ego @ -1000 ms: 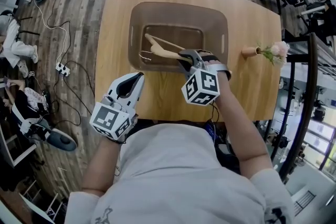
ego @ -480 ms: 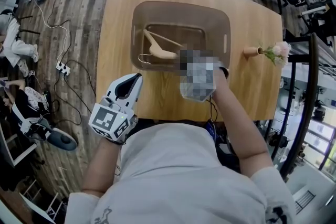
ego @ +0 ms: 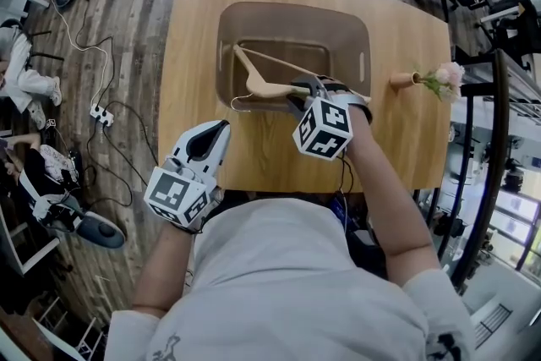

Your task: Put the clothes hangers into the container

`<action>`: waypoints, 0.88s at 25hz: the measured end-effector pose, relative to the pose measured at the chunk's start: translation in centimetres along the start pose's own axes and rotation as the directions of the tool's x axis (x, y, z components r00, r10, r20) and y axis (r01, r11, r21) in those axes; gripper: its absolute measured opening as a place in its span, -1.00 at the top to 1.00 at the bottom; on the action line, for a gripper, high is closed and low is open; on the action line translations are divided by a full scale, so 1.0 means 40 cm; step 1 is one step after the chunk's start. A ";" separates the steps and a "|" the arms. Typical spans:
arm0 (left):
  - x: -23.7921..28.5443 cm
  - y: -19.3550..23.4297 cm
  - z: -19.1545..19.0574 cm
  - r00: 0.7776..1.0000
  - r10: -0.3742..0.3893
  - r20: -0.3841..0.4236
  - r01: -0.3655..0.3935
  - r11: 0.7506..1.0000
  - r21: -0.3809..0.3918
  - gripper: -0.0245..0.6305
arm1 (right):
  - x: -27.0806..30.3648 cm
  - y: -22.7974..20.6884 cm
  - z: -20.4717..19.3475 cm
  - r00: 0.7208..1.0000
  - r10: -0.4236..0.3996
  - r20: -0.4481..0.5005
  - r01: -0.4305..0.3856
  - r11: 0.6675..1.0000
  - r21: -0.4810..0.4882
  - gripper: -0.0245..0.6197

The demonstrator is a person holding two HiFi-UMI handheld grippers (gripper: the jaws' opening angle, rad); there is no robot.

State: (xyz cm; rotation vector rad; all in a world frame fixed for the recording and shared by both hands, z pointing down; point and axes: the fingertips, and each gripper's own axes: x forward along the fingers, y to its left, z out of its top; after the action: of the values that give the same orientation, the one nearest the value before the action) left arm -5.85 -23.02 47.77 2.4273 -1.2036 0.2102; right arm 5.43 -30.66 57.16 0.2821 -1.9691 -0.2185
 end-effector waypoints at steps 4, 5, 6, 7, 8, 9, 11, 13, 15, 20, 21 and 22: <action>-0.029 0.002 0.002 1.000 -0.009 0.009 0.009 1.000 0.009 0.91 | -0.025 0.008 0.011 1.000 -0.014 0.014 0.014 0.999 0.042 0.51; -0.037 0.001 0.004 1.000 -0.012 0.011 0.012 1.000 0.013 0.91 | -0.031 0.010 0.012 1.000 -0.022 0.012 0.022 0.999 0.047 0.51; -0.044 -0.002 0.007 1.000 -0.015 0.014 0.015 1.000 0.016 0.91 | -0.039 0.011 0.012 0.999 -0.035 0.009 0.034 0.998 0.051 0.51; -0.051 -0.005 0.010 1.000 -0.019 0.016 0.019 1.000 0.020 0.91 | -0.048 0.012 0.014 0.999 -0.049 0.010 0.048 0.997 0.056 0.51; -0.059 -0.009 0.013 1.000 -0.024 0.018 0.023 0.999 0.024 0.91 | -0.058 0.013 0.018 0.998 -0.063 0.014 0.062 0.996 0.064 0.51; -0.067 -0.012 0.016 0.999 -0.028 0.021 0.027 0.999 0.028 0.91 | -0.069 0.014 0.022 0.997 -0.078 0.021 0.076 0.994 0.077 0.51; -0.082 -0.018 0.018 0.999 -0.039 0.024 0.038 0.999 0.038 0.91 | -0.089 0.018 0.029 0.994 -0.108 0.030 0.105 0.989 0.101 0.51; -0.097 -0.021 0.019 0.998 -0.050 0.026 0.049 0.997 0.052 0.91 | -0.105 0.025 0.032 0.990 -0.143 0.021 0.140 0.984 0.112 0.51; -0.112 -0.026 0.022 0.998 -0.063 0.029 0.061 0.996 0.066 0.91 | -0.125 0.034 0.038 0.984 -0.176 0.016 0.173 0.977 0.122 0.51; -0.152 -0.053 0.031 0.994 -0.102 0.029 0.099 0.990 0.100 0.91 | -0.186 0.072 0.069 0.972 -0.228 0.059 0.211 0.955 0.206 0.52; -0.159 -0.057 0.030 0.994 -0.109 0.029 0.106 0.989 0.107 0.91 | -0.195 0.082 0.073 0.969 -0.239 0.063 0.220 0.951 0.217 0.53; -0.167 -0.062 0.029 0.993 -0.116 0.029 0.112 0.987 0.114 0.91 | -0.204 0.093 0.076 0.966 -0.250 0.066 0.229 0.947 0.227 0.54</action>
State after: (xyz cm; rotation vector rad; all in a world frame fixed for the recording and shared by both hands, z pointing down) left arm -8.06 -17.37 43.88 2.5983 -1.0903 0.2069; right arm 5.46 -24.63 49.87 0.6674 -2.0528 -0.1749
